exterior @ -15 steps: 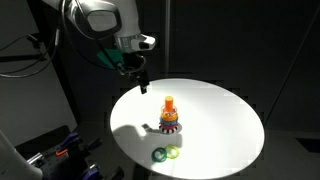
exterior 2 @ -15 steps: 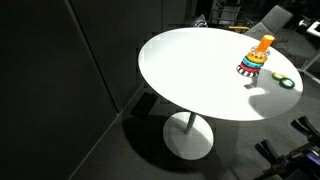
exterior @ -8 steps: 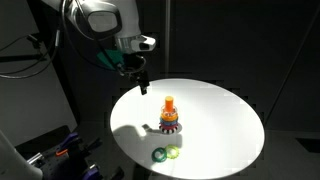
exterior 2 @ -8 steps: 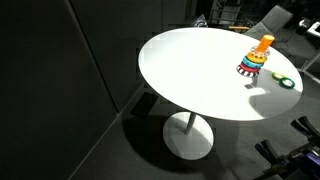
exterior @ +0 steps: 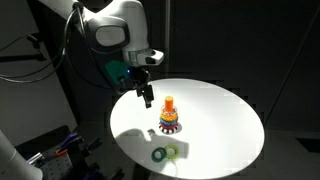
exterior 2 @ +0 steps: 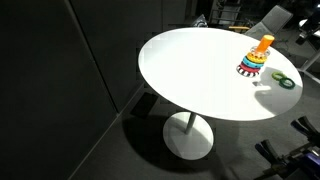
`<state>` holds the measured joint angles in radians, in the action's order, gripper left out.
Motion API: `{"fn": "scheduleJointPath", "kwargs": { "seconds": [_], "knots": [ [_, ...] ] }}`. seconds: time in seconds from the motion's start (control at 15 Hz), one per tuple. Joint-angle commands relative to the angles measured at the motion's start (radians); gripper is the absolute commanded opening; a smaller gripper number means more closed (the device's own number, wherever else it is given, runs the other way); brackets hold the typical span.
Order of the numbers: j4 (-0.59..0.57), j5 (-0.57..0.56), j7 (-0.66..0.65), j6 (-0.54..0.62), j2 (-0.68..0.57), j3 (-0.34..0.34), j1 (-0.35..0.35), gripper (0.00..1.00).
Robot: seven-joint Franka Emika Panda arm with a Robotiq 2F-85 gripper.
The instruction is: Put the green ring on the orange stand
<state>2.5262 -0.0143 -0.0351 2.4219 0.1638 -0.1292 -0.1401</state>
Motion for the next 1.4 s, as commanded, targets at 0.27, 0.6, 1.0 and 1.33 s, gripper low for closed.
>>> {"fn": "scheduleJointPath", "kwargs": {
  "seconds": [0.27, 0.6, 1.0, 1.33],
  "knots": [
    [0.017, -0.006, -0.058, 0.131, -0.126, -0.029, -0.040, 1.00],
    [0.037, -0.032, -0.076, 0.295, -0.228, -0.054, -0.045, 1.00],
    [0.036, -0.036, -0.084, 0.416, -0.341, -0.094, -0.037, 1.00],
    [0.026, -0.006, -0.063, 0.480, -0.415, -0.109, -0.040, 1.00]
  ]
}}
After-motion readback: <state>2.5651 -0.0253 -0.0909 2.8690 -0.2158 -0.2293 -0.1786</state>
